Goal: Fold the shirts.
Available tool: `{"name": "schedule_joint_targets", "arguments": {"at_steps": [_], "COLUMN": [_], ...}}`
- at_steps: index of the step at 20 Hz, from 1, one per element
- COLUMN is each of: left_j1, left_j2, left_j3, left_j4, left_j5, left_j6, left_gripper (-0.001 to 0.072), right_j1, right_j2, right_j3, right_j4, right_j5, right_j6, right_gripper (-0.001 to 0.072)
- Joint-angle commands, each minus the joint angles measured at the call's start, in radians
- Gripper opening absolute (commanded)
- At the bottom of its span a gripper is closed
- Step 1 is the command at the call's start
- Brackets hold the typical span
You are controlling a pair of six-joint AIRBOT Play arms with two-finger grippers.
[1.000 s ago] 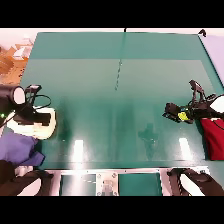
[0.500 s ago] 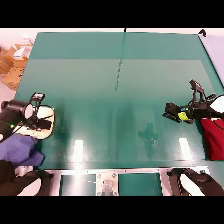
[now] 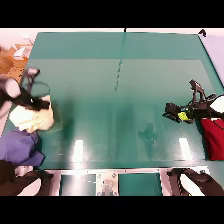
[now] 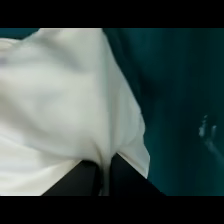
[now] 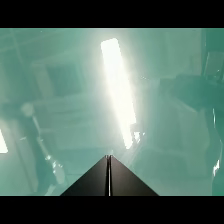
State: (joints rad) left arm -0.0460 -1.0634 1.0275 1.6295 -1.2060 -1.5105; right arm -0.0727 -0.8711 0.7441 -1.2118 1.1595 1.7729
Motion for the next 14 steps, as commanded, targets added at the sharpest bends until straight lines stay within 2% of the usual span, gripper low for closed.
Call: {"name": "schedule_joint_targets", "arguments": {"at_steps": [1, 4, 8, 12, 13, 14], "left_j1": [-0.044, -0.215, -0.465, -0.613, -0.636, -0.643], "left_j2": [0.003, 0.002, -0.068, -0.265, -0.320, -0.358], "left_j3": [0.264, 0.352, 0.351, 0.351, 0.351, 0.351], "left_j4": [-0.215, -0.266, -0.289, -0.356, -0.368, -0.371], "left_j5": [-0.085, 0.013, 0.172, 0.155, 0.143, 0.125], "left_j6": [0.052, 0.039, -0.027, -0.030, -0.030, -0.031], "left_gripper": [0.0021, 0.0021, 0.0021, 0.0038, 0.0395, 0.0708], "right_j1": [0.000, 0.000, 0.001, 0.001, 0.000, 0.000], "right_j2": [0.000, 0.000, 0.000, 0.000, 0.000, 0.000], "right_j3": [0.000, 0.000, 0.000, 0.000, 0.000, 0.000], "right_j4": [0.000, 0.001, 0.011, 0.011, 0.011, 0.011], "right_j5": [0.000, 0.000, 0.006, 0.016, 0.016, 0.016], "right_j6": [0.000, 0.000, 0.000, 0.000, -0.001, -0.006], "right_gripper": [0.0020, 0.0021, 0.0020, 0.0022, 0.0099, 0.0275]}}
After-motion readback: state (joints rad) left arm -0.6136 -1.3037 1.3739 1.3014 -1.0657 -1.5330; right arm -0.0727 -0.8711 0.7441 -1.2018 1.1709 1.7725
